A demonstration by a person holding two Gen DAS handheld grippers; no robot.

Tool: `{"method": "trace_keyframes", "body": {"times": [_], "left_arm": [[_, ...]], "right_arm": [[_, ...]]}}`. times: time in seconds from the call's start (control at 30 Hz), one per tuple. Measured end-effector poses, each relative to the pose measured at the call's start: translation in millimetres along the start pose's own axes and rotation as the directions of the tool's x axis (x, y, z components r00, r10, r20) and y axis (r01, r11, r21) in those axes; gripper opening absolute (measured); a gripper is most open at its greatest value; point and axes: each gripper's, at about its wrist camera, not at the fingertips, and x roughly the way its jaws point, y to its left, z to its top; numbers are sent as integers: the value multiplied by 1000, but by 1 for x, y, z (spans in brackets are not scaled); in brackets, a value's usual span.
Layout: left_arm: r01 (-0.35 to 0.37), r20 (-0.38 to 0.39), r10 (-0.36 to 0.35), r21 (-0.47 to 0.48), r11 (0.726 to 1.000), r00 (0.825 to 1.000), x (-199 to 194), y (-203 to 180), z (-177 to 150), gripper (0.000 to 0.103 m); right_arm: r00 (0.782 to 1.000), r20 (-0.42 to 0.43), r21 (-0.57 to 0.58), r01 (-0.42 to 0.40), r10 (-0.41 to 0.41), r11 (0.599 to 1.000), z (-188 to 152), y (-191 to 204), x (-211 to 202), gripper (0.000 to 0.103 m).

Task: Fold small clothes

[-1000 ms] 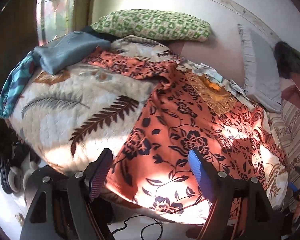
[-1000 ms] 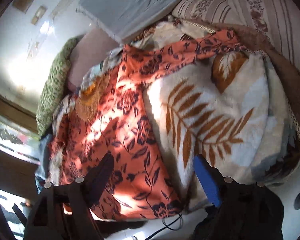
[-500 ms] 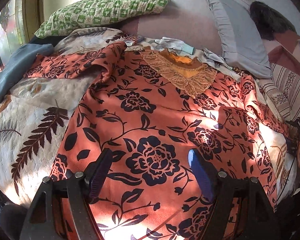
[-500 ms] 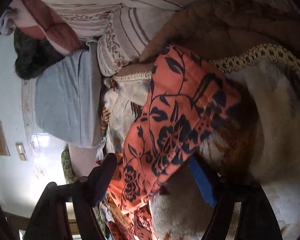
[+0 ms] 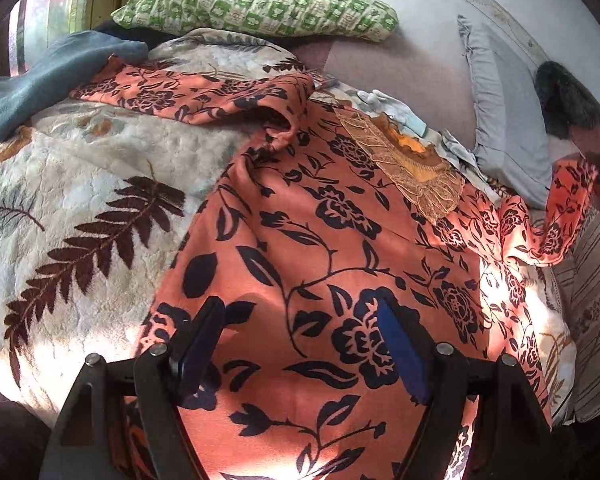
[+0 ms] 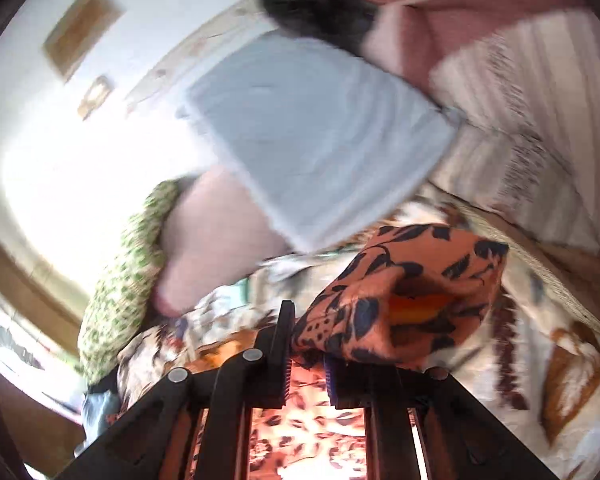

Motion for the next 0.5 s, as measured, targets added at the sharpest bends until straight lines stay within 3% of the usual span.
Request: {"method": "trace_keyframes", "body": {"times": [0.13, 0.27, 0.3, 0.33, 0.37, 0.4, 0.43, 0.47, 0.5], "left_arm": [[-2, 11, 3, -90, 996, 1000, -3, 25, 3, 79], [-10, 4, 11, -124, 992, 1000, 0, 36, 3, 79], [-13, 3, 14, -126, 992, 1000, 1, 37, 3, 79], [-16, 3, 16, -125, 992, 1000, 1, 38, 3, 79], [-17, 5, 18, -121, 993, 1000, 1, 38, 3, 79], [-23, 9, 24, -113, 993, 1000, 0, 38, 3, 79], [-37, 14, 38, -107, 994, 999, 0, 38, 2, 79], [-47, 17, 49, -106, 993, 999, 0, 38, 3, 79], [-52, 13, 53, -111, 992, 998, 1, 39, 4, 79]], "right_arm": [[981, -85, -133, -183, 173, 974, -49, 128, 31, 14], [947, -269, -206, -236, 177, 950, -136, 208, 103, 17], [933, -328, -225, -231, 150, 946, -166, 217, 125, 23], [905, -411, -261, -229, 107, 938, -201, 224, 149, 50], [859, -509, -296, -224, 45, 929, -234, 223, 176, 81], [817, -577, -317, -216, -6, 924, -262, 220, 198, 80], [795, -606, -316, -223, -16, 922, -281, 215, 207, 80], [787, -617, -289, -238, 10, 927, -291, 209, 206, 80], [793, -607, -261, -262, 53, 929, -294, 202, 198, 81]]}}
